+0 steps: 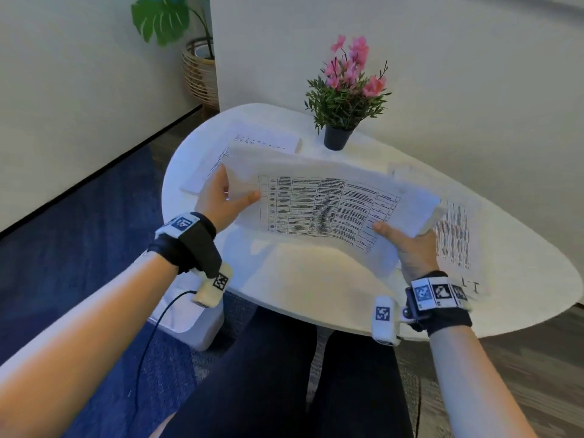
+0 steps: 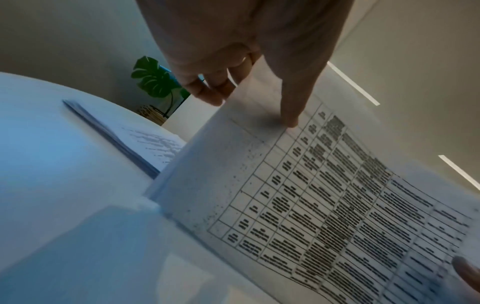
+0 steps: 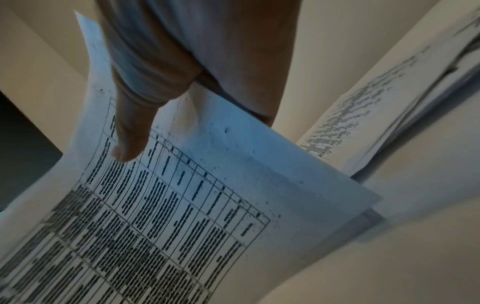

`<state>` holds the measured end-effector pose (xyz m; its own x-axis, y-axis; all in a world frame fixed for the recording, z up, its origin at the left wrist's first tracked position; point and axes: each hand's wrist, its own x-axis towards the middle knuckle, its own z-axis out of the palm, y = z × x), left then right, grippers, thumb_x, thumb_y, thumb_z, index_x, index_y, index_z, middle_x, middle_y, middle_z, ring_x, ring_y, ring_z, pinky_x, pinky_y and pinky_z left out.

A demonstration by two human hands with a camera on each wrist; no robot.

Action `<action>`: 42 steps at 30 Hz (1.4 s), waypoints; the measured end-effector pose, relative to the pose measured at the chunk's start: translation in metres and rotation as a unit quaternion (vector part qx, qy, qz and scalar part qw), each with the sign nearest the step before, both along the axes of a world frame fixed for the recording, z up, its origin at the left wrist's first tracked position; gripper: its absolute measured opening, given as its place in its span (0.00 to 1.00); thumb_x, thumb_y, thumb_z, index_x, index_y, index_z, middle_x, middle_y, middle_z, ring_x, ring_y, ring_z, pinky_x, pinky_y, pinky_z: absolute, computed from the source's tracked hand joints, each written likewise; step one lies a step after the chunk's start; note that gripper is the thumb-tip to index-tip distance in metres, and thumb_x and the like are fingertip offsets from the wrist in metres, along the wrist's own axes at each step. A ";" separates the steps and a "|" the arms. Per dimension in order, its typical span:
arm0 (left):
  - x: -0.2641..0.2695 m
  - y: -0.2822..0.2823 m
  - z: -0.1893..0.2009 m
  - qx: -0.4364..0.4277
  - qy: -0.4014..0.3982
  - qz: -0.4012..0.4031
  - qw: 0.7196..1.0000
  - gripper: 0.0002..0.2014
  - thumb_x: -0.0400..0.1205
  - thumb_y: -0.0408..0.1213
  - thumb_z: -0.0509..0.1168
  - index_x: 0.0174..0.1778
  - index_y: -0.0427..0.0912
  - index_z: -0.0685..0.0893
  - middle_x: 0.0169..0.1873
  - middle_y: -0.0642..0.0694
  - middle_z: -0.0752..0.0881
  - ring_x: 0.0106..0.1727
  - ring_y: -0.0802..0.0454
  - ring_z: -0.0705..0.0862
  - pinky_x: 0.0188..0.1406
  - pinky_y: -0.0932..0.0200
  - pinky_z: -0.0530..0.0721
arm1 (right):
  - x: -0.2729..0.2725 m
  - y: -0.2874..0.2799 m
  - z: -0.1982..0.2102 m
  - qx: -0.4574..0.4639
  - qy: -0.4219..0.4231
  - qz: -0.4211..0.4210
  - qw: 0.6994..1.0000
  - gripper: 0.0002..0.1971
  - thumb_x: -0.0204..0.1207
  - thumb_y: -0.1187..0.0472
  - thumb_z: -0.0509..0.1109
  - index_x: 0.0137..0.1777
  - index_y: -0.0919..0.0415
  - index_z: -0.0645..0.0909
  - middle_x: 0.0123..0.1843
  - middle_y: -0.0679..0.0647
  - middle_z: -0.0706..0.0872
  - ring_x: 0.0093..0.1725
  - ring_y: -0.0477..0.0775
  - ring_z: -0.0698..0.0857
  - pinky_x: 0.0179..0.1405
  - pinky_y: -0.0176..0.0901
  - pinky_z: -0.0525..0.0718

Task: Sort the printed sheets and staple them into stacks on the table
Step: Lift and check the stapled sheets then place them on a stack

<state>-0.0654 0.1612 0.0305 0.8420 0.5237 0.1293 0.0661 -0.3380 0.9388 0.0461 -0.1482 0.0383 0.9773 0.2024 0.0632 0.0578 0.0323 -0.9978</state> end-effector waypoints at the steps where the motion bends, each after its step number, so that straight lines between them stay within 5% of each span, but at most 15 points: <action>1: 0.000 -0.002 0.000 -0.008 -0.009 0.003 1.000 0.33 0.73 0.40 0.76 0.71 0.53 0.69 0.64 0.50 0.83 0.62 0.52 0.83 0.63 0.47 0.82 | 0.001 0.001 -0.001 0.005 0.006 -0.005 1.000 0.20 0.50 0.59 0.86 0.43 0.53 0.84 0.37 0.42 0.91 0.41 0.41 0.89 0.45 0.38 0.87; 4: 0.000 -0.005 0.011 0.015 -0.050 0.005 0.999 0.52 0.74 0.37 0.75 0.79 0.69 0.43 0.75 0.48 0.72 0.72 0.52 0.76 0.72 0.45 0.73 | 0.005 0.002 0.001 0.009 0.013 -0.023 1.000 0.30 0.36 0.44 0.87 0.40 0.54 0.86 0.37 0.44 0.91 0.39 0.43 0.89 0.38 0.35 0.87; 6: -0.002 -0.006 0.024 0.079 -0.062 0.006 0.995 0.55 0.76 0.33 0.72 0.77 0.69 0.33 0.73 0.48 0.72 0.71 0.51 0.75 0.71 0.47 0.73 | 0.005 0.002 0.006 0.009 -0.006 -0.040 0.999 0.27 0.42 0.46 0.87 0.43 0.54 0.87 0.40 0.45 0.92 0.42 0.46 0.90 0.40 0.40 0.87; 10: -0.005 -0.007 0.045 0.249 -0.043 -0.007 0.968 0.33 0.82 0.33 0.64 0.80 0.55 0.58 0.65 0.41 0.74 0.61 0.50 0.75 0.64 0.52 0.79 | 0.004 -0.001 0.026 0.011 -0.105 -0.088 0.990 0.21 0.65 0.64 0.81 0.57 0.51 0.81 0.51 0.42 0.88 0.48 0.32 0.85 0.44 0.28 0.82; 14: -0.007 0.002 0.046 0.286 -0.067 0.003 0.956 0.16 0.83 0.36 0.64 0.67 0.43 0.79 0.56 0.41 0.82 0.53 0.51 0.79 0.56 0.46 0.84 | 0.000 -0.003 0.044 -0.163 -0.242 -0.120 0.949 0.31 0.74 0.61 0.75 0.76 0.53 0.69 0.60 0.48 0.81 0.55 0.29 0.78 0.56 0.21 0.74; 16: -0.008 0.000 0.050 0.306 -0.130 -0.004 0.943 0.10 0.82 0.35 0.66 0.57 0.39 0.84 0.49 0.45 0.84 0.49 0.56 0.78 0.50 0.53 0.84 | -0.004 0.003 0.051 -0.276 -0.341 -0.146 0.887 0.32 0.72 0.52 0.74 0.76 0.52 0.69 0.63 0.53 0.80 0.61 0.44 0.79 0.63 0.44 0.77; 18: -0.009 -0.012 0.060 0.317 -0.188 -0.029 0.929 0.07 0.81 0.34 0.67 0.51 0.37 0.86 0.45 0.55 0.82 0.46 0.59 0.78 0.47 0.64 0.81 | -0.011 0.019 0.059 -0.412 -0.439 -0.121 0.789 0.36 0.69 0.38 0.72 0.76 0.49 0.70 0.73 0.53 0.74 0.73 0.56 0.72 0.71 0.70 0.67; 20: -0.010 -0.031 0.073 0.301 -0.229 -0.044 0.925 0.06 0.80 0.34 0.69 0.50 0.37 0.86 0.44 0.57 0.82 0.45 0.60 0.81 0.48 0.66 0.81 | -0.019 0.040 0.065 -0.478 -0.448 -0.016 0.756 0.39 0.68 0.32 0.70 0.77 0.46 0.68 0.77 0.50 0.70 0.78 0.56 0.66 0.75 0.71 0.53; 22: -0.011 -0.046 0.086 0.251 -0.244 -0.044 0.936 0.10 0.77 0.35 0.73 0.53 0.39 0.84 0.43 0.57 0.83 0.44 0.66 0.83 0.50 0.70 0.81 | -0.025 0.057 0.069 -0.426 -0.420 0.080 0.798 0.26 0.73 0.42 0.72 0.69 0.49 0.76 0.64 0.50 0.83 0.66 0.56 0.79 0.70 0.65 0.70; 23: -0.011 -0.049 0.089 0.224 -0.235 -0.043 0.945 0.13 0.76 0.36 0.74 0.54 0.40 0.83 0.42 0.59 0.83 0.44 0.68 0.83 0.51 0.73 0.80 | -0.026 0.062 0.070 -0.375 -0.402 0.105 0.828 0.16 0.75 0.48 0.72 0.61 0.51 0.82 0.51 0.48 0.87 0.53 0.54 0.83 0.56 0.56 0.79; 26: -0.012 -0.045 0.092 0.173 -0.161 -0.048 0.970 0.17 0.71 0.41 0.78 0.53 0.47 0.82 0.37 0.60 0.85 0.40 0.72 0.83 0.49 0.79 0.76 | -0.025 0.063 0.071 -0.278 -0.331 0.104 0.896 0.07 0.79 0.53 0.69 0.48 0.54 0.86 0.36 0.47 0.86 0.36 0.51 0.82 0.33 0.45 0.78; 30: -0.015 -0.021 0.082 0.152 -0.061 -0.024 0.986 0.14 0.68 0.46 0.79 0.45 0.49 0.84 0.38 0.54 0.86 0.38 0.65 0.83 0.46 0.67 0.81 | -0.015 0.045 0.078 -0.185 -0.284 0.036 0.940 0.03 0.80 0.60 0.69 0.45 0.53 0.84 0.37 0.47 0.85 0.35 0.44 0.81 0.33 0.39 0.78; 36: -0.007 -0.030 0.090 -0.105 -0.161 -0.062 0.979 0.22 0.67 0.33 0.76 0.56 0.42 0.78 0.41 0.55 0.91 0.47 0.58 0.90 0.48 0.62 0.86 | -0.005 0.035 0.079 -0.015 -0.232 -0.044 0.972 0.09 0.78 0.65 0.69 0.49 0.49 0.82 0.39 0.32 0.87 0.41 0.33 0.81 0.45 0.32 0.80; 39: 0.003 -0.048 0.096 -0.091 -0.167 -0.067 0.980 0.29 0.69 0.34 0.78 0.63 0.39 0.75 0.55 0.46 0.88 0.55 0.53 0.88 0.51 0.56 0.88 | -0.014 0.044 0.076 0.027 -0.230 -0.038 0.972 0.08 0.78 0.66 0.69 0.53 0.55 0.82 0.41 0.35 0.87 0.42 0.35 0.81 0.45 0.33 0.80; 42: 0.007 -0.053 0.098 -0.076 -0.186 -0.044 0.979 0.25 0.69 0.34 0.79 0.59 0.39 0.76 0.54 0.47 0.87 0.53 0.56 0.88 0.49 0.57 0.88 | -0.018 0.045 0.071 0.052 -0.204 -0.034 0.977 0.14 0.76 0.69 0.72 0.60 0.64 0.77 0.48 0.48 0.87 0.47 0.42 0.85 0.48 0.36 0.84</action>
<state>-0.0583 0.1077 0.1283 0.7940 0.4889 0.3613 -0.3121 -0.1821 0.9324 0.0280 -0.1029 0.1088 0.8771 0.1091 0.4677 0.4562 0.1151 -0.8824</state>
